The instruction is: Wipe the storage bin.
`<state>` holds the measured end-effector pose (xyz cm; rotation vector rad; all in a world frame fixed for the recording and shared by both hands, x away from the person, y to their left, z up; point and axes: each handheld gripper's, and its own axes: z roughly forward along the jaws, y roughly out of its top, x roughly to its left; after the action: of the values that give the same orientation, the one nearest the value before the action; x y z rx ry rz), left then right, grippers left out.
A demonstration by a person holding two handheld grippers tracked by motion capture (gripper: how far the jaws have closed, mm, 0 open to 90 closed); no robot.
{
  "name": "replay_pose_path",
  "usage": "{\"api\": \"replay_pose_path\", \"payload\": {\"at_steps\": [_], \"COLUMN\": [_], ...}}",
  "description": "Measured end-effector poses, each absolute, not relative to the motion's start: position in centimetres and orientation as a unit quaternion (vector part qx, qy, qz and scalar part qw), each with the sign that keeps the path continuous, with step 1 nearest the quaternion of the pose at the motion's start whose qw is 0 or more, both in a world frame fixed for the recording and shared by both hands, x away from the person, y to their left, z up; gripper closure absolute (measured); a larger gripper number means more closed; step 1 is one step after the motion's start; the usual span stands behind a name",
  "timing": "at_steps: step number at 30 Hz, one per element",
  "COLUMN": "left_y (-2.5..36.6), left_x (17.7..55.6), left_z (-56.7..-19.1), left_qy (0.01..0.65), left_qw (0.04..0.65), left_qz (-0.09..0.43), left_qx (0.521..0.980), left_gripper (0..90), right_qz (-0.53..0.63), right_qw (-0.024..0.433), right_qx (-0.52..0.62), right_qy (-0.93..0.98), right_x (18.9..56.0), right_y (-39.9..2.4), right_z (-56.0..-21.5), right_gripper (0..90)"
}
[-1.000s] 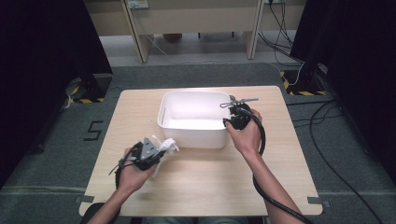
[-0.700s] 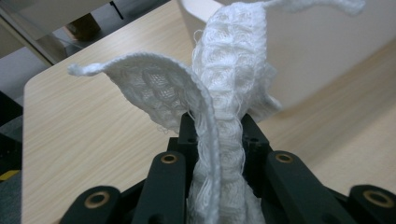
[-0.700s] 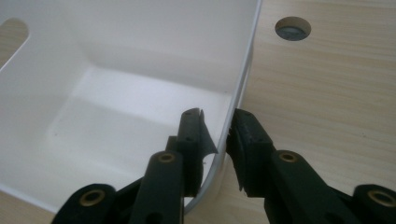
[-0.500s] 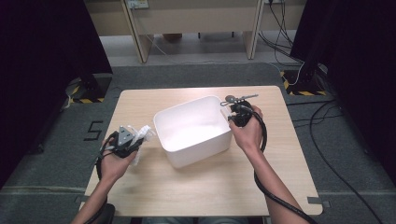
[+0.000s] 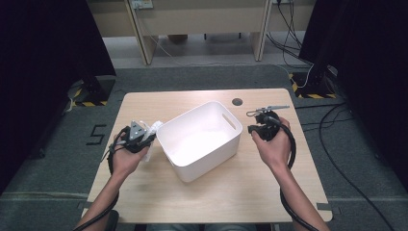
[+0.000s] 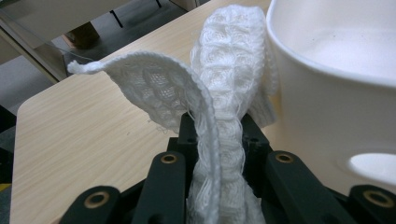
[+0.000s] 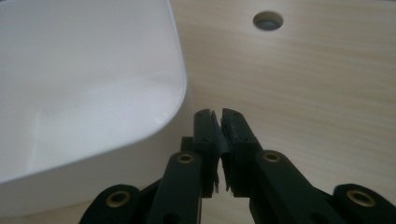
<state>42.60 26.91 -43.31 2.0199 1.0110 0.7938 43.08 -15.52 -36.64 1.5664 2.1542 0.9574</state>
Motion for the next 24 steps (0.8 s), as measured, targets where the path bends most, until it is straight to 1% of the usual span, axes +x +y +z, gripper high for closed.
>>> {"api": "replay_pose_path", "payload": {"at_steps": [6, 8, 9, 12, 13, 15, 21, 24], "left_y": [26.3, 26.2, 26.2, 26.2, 26.1, 25.9, 24.4, 23.4], "left_x": [42.8, 42.8, 42.6, 42.3, 42.1, 41.7, 41.2, 41.4], "left_z": [-43.1, -43.0, -43.0, -43.1, -43.2, -43.3, -43.4, -43.3], "left_qy": [0.378, 0.367, 0.367, 0.366, 0.375, 0.375, 0.369, 0.358], "left_qw": [0.361, 0.359, 0.365, 0.369, 0.376, 0.380, 0.382, 0.374], "left_qz": [0.308, 0.314, 0.306, 0.307, 0.297, 0.295, 0.293, 0.303], "left_qx": [0.795, 0.799, 0.799, 0.797, 0.794, 0.792, 0.795, 0.800], "left_gripper": [75.5, 75.6, 75.6, 75.6, 75.6, 75.6, 75.7, 75.7], "right_qz": [0.329, 0.331, 0.334, 0.325, 0.326, 0.327, 0.331, 0.326], "right_qw": [0.103, 0.102, 0.102, 0.111, 0.109, 0.116, 0.129, 0.137], "right_qx": [0.537, 0.528, 0.521, 0.518, 0.518, 0.516, 0.507, 0.509], "right_qy": [0.770, 0.776, 0.779, 0.784, 0.783, 0.783, 0.785, 0.785], "right_x": [41.7, 41.6, 41.8, 42.1, 42.3, 42.9, 44.9, 45.7], "right_y": [-14.2, -13.6, -13.0, -12.4, -12.2, -11.5, -8.7, -8.0], "right_z": [-38.3, -38.2, -38.1, -38.0, -37.9, -38.0, -38.0, -37.9], "right_gripper": [87.6, 87.6, 87.9, 87.8, 87.8, 87.9, 88.2, 88.6]}}
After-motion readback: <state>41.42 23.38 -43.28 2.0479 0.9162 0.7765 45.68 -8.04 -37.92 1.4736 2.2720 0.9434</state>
